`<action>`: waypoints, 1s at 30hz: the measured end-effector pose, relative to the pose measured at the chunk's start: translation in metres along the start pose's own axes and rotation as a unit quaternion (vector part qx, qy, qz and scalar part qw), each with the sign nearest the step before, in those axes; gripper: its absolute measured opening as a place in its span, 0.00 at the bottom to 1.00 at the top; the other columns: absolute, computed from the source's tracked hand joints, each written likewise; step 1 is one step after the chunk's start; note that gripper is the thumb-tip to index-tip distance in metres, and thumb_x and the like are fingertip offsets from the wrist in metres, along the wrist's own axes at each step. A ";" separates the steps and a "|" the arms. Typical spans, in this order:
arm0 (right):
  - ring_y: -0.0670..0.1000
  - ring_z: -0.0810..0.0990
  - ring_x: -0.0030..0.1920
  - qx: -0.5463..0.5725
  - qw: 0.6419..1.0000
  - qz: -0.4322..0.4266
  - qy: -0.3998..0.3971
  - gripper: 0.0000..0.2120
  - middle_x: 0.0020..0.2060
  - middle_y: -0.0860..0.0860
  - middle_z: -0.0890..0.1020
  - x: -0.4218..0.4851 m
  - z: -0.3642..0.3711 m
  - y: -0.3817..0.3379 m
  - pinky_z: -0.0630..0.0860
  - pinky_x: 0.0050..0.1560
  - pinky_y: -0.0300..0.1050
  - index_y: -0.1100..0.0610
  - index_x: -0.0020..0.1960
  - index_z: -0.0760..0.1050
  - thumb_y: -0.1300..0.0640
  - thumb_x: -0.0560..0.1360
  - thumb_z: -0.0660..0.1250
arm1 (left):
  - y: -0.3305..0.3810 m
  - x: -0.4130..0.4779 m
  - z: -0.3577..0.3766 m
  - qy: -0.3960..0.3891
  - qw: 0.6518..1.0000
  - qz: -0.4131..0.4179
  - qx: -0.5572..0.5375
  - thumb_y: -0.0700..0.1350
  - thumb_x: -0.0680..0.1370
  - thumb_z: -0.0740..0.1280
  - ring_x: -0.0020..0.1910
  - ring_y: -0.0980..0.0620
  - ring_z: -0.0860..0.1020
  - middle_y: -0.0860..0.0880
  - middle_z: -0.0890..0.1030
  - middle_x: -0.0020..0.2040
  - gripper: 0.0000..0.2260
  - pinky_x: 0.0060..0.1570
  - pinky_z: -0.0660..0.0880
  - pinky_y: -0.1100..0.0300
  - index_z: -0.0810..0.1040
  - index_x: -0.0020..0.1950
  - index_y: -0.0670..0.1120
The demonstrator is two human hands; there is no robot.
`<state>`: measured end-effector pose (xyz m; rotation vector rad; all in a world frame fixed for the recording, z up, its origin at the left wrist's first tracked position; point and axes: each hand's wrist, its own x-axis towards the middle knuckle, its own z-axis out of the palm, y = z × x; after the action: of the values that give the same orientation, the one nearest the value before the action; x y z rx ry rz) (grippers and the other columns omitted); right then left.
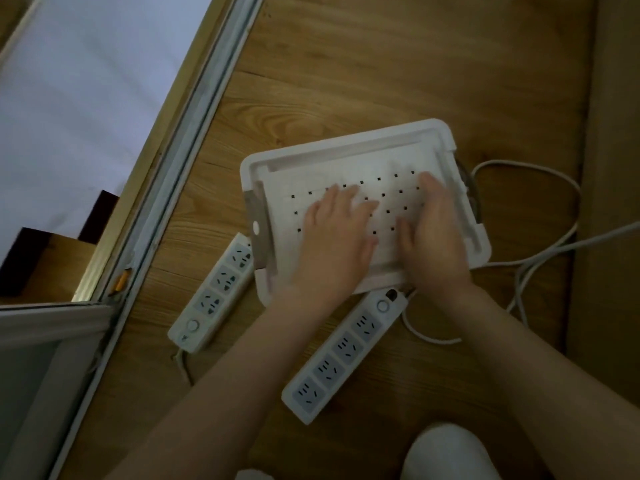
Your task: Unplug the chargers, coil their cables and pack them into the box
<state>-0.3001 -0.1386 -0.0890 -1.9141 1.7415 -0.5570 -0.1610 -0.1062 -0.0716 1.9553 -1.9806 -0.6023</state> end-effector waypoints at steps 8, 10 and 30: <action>0.55 0.77 0.53 0.127 0.955 0.263 -0.044 0.17 0.50 0.53 0.79 0.024 -0.039 0.045 0.70 0.43 0.41 0.58 0.60 0.74 0.48 0.78 0.61 | 0.001 0.006 0.026 0.008 0.998 0.023 0.053 0.50 0.77 0.65 0.71 0.44 0.63 0.47 0.69 0.70 0.18 0.69 0.52 0.47 0.72 0.67 0.52; 0.56 0.78 0.53 0.030 0.983 0.179 -0.009 0.16 0.51 0.54 0.80 0.020 -0.036 0.043 0.70 0.44 0.40 0.58 0.64 0.72 0.53 0.80 0.58 | 0.002 0.005 0.028 0.015 0.998 0.023 0.053 0.49 0.77 0.66 0.69 0.43 0.65 0.46 0.71 0.69 0.17 0.68 0.54 0.46 0.74 0.65 0.51; 0.58 0.59 0.73 -0.341 0.926 0.037 -0.157 0.28 0.75 0.63 0.53 0.005 -0.041 0.025 0.67 0.66 0.47 0.67 0.75 0.44 0.70 0.78 0.51 | 0.005 0.009 0.029 0.002 0.998 0.003 0.056 0.51 0.77 0.64 0.70 0.47 0.63 0.49 0.68 0.70 0.18 0.67 0.53 0.51 0.72 0.67 0.54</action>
<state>-0.3441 -0.1487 -0.0715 -2.1973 1.9190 0.4378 -0.1796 -0.1129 -0.0951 2.0121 -2.0575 -0.4947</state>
